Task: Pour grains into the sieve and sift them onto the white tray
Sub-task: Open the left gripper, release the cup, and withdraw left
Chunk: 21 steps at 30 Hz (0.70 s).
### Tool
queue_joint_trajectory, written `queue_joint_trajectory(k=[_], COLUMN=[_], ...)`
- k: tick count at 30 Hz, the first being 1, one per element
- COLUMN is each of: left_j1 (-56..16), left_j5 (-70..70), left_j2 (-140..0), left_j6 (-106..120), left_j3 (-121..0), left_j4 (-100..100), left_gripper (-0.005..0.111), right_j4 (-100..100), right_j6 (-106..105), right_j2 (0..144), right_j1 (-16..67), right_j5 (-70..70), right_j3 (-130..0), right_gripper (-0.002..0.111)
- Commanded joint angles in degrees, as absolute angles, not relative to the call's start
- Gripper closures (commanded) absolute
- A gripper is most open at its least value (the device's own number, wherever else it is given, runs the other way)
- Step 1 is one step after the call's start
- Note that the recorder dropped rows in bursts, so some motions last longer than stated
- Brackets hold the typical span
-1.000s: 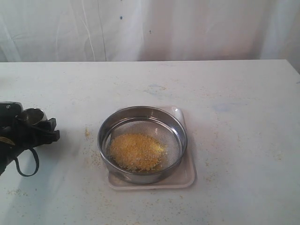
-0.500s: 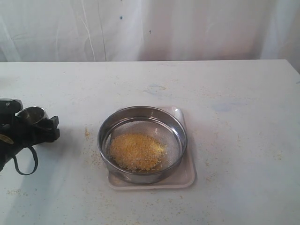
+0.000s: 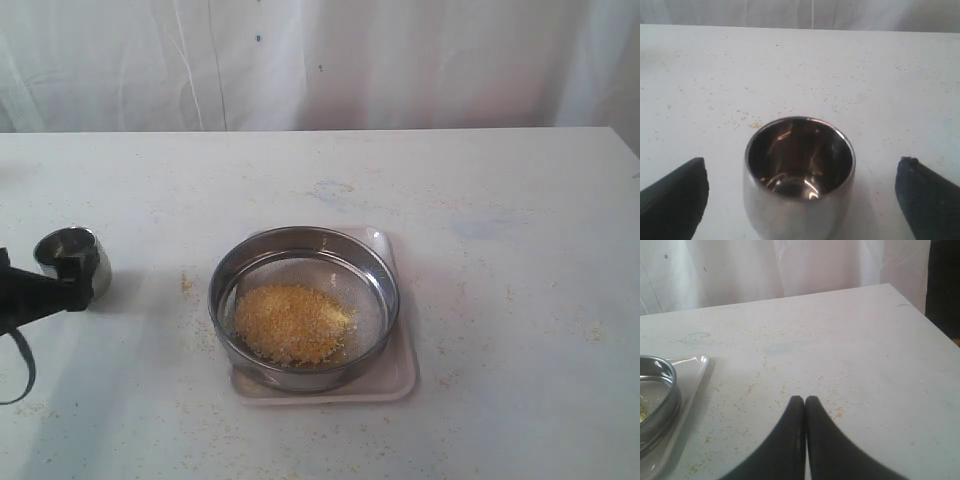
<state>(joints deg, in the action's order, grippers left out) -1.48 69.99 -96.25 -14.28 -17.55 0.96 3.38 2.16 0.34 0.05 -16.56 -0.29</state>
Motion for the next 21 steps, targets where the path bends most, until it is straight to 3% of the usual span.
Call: queue_joint_trajectory(k=[1, 3, 6, 9, 10, 21], left_j1=[-1.44, -1.44, -1.44, -1.44, -1.44, -1.44], left_j5=[69.96, 69.96, 69.96, 69.96, 69.96, 69.96], left_j2=[-89.93, -86.45, -78.24, -72.47, -71.03, -55.51], left_j6=[-17.29, -17.29, -17.93, -19.34, -19.95, -33.99], left_j3=[-10.03, -6.9, -2.49, -1.36, -1.36, -1.46], left_j4=[0.9, 1.35, 11.6, 22.37, 26.43, 31.63], left_gripper=[0.008, 0.024, 0.068, 0.1, 0.106, 0.107], right_j4=[2.89, 2.89, 2.89, 2.89, 2.89, 2.89], right_j6=[2.21, 2.21, 2.21, 2.21, 2.21, 2.21], right_j2=[0.0, 0.0, 0.0, 0.0, 0.0, 0.0], right_j1=[0.0, 0.0, 0.0, 0.0, 0.0, 0.0], right_j5=[-16.26, -16.26, -16.26, -16.26, -16.26, -16.26], right_j3=[0.0, 0.0, 0.0, 0.0, 0.0, 0.0], right_gripper=[0.108, 0.108, 0.108, 0.108, 0.108, 0.108])
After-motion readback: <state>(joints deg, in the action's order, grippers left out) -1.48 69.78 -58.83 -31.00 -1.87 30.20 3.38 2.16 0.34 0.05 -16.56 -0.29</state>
